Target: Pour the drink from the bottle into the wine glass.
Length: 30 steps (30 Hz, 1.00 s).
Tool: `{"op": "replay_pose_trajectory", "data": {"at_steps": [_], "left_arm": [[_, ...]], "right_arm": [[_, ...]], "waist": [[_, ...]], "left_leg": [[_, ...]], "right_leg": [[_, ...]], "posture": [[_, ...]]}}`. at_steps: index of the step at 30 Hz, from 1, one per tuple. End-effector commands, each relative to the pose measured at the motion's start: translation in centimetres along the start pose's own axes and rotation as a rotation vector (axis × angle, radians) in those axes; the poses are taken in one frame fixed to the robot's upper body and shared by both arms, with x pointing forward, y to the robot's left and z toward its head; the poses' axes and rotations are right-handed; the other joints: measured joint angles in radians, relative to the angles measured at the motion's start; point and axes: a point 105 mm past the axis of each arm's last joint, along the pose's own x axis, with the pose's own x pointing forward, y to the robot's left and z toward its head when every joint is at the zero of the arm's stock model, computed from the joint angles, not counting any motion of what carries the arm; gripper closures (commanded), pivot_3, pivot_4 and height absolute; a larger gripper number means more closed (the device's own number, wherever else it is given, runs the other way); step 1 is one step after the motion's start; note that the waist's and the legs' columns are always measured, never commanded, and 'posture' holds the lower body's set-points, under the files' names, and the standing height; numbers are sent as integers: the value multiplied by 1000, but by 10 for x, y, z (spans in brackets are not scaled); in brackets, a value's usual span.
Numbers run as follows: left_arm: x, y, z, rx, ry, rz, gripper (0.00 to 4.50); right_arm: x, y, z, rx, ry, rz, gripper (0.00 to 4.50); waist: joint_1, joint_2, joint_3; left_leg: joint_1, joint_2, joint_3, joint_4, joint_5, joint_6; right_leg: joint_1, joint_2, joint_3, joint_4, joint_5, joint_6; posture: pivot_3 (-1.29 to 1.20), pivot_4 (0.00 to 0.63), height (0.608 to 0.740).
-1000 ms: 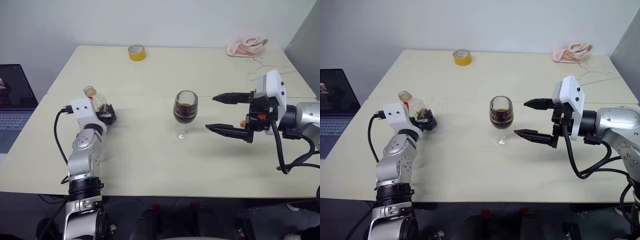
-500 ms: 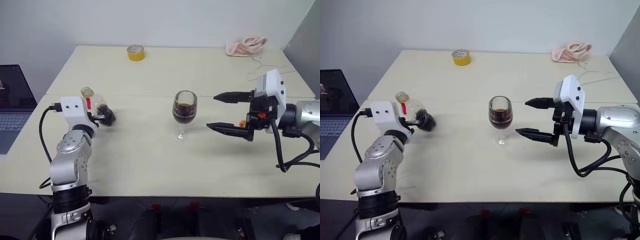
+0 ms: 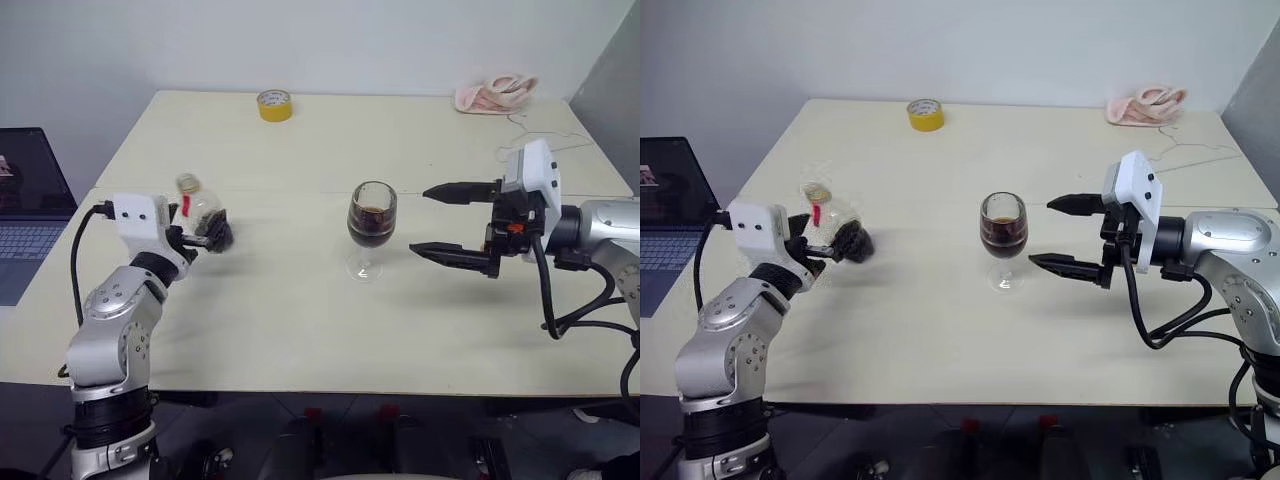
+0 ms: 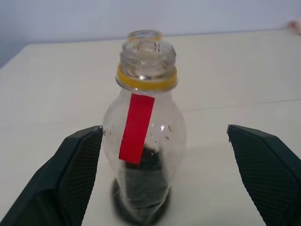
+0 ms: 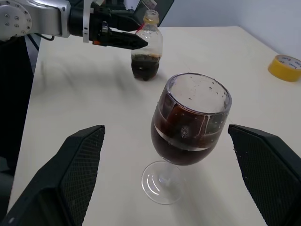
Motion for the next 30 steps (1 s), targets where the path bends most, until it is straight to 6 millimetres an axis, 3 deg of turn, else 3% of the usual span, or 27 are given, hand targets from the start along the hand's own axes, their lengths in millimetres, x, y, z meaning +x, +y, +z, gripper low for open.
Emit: {"op": "replay_pose_trajectory", "data": {"at_steps": [1,4,11,16,24,27,30], "left_arm": [[-8,-9,26,25,-76,-137,28],[-16,-11,29,27,-42,-226,28],[-18,1,28,69,-18,-191,28],[-21,-15,43,76,-25,-334,28],[-52,-57,86,-10,90,-806,28],[-59,-50,111,-14,81,-873,28],[-61,-40,113,8,98,-860,28]], "right_arm": [[-11,-3,7,-32,-17,-17,0],[-14,-6,-1,-12,-2,-24,0],[-15,-8,-4,-8,6,-27,0],[-18,-11,-5,-9,16,-33,0],[-27,-13,3,-21,3,-17,0],[-36,-13,9,-24,-5,5,0],[-44,-13,15,-29,-20,18,0]], "waist": [[-1,0,0],[-2,0,0],[-3,0,0],[-3,0,0],[-7,1,1],[-7,2,1],[-10,3,1]], "left_leg": [[0,0,0,0,0,0],[0,0,0,0,0,0],[0,1,0,-1,0,0],[0,1,0,-1,0,0],[0,1,0,-1,0,0],[0,2,0,-1,0,0],[1,2,1,-2,0,0]], "right_leg": [[0,0,0,0,0,0],[0,0,0,0,0,0],[0,1,0,-1,0,0],[0,1,0,-1,0,0],[0,1,0,0,0,0],[0,2,0,-1,0,0],[0,2,0,-1,0,0]], "posture": [[0,150,740],[0,150,740],[0,150,740],[0,150,740],[0,150,740],[0,150,740],[0,150,740]]}}
